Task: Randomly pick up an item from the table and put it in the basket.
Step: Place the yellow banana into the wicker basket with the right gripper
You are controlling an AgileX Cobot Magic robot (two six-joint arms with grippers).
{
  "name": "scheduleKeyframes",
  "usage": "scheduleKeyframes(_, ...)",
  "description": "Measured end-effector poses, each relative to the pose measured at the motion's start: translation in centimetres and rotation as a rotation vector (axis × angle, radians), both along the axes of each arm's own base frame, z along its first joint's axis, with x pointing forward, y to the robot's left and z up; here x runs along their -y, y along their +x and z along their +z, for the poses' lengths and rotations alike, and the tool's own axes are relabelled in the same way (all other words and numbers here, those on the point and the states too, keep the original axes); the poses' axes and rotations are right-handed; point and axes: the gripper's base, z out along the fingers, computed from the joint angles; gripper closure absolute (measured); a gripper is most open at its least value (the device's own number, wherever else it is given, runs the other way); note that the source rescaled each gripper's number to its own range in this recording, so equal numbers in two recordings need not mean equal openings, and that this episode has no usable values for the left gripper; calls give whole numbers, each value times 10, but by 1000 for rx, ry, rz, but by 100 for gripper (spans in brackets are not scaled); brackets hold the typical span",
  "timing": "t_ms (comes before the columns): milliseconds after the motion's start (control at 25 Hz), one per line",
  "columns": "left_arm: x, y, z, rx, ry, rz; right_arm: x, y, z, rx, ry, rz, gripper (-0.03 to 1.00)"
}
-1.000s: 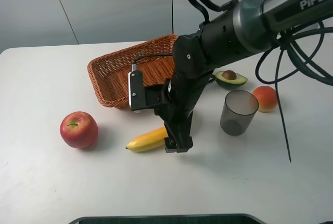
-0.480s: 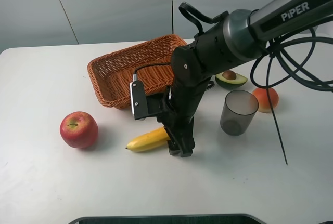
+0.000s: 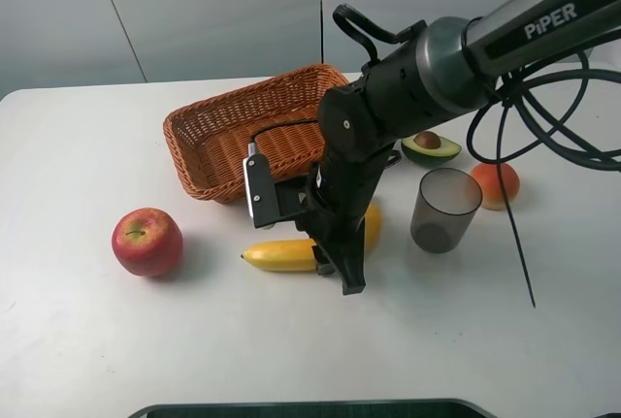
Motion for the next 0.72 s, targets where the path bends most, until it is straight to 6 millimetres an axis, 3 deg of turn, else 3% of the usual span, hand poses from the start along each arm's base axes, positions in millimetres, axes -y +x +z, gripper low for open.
scheduleKeyframes(720,0,0,0,0,0,0,1,-2,1,-20,-14,-15,96)
